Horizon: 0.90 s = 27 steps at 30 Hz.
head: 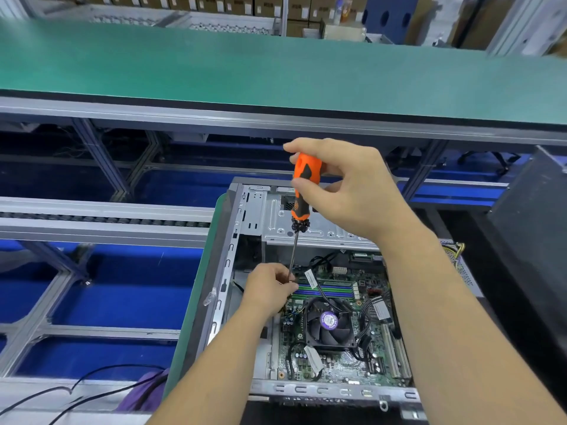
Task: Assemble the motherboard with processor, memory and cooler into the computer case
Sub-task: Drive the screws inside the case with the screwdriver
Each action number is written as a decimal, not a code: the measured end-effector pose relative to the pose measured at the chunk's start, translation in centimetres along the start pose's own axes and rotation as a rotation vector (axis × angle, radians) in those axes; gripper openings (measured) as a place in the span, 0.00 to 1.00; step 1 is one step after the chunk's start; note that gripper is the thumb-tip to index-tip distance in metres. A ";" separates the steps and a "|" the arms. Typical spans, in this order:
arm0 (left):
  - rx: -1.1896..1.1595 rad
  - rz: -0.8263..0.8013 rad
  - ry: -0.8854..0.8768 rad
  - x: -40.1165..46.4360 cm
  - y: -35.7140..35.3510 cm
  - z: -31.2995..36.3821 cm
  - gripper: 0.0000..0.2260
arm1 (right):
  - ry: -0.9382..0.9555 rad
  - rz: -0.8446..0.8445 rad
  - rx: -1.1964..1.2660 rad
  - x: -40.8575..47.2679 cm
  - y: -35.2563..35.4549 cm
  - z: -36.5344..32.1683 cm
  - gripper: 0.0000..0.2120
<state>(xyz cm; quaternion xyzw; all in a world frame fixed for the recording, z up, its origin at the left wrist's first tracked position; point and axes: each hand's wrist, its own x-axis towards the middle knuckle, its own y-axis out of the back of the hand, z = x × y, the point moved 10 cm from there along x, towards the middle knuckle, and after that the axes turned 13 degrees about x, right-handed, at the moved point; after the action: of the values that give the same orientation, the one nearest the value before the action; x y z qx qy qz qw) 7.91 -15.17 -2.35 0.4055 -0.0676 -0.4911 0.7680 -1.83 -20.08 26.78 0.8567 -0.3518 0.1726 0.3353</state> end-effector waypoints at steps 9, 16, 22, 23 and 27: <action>0.002 0.060 -0.021 -0.9 1.9 1.0 0.05 | 0.025 -0.020 -0.027 0.3 -0.5 -0.4 0.17; -0.046 0.051 -0.003 -1.1 2.2 0.9 0.03 | -0.029 -0.077 -0.040 0.2 -0.8 0.1 0.19; -0.085 0.029 0.023 -1.1 2.1 0.7 0.04 | -0.073 -0.109 0.074 0.1 -0.9 0.3 0.20; -0.093 0.025 0.031 -1.1 2.1 0.6 0.03 | -0.081 -0.112 0.086 0.1 -1.0 0.3 0.20; -0.051 0.019 -0.002 -1.3 2.2 1.1 0.01 | -0.065 -0.031 -0.115 0.7 -0.4 0.1 0.19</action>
<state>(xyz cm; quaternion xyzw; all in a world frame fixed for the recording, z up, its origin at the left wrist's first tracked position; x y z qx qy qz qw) 8.27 -14.35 0.30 0.3846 -0.0595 -0.4859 0.7826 -1.02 -20.26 26.90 0.8466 -0.3586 0.1190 0.3749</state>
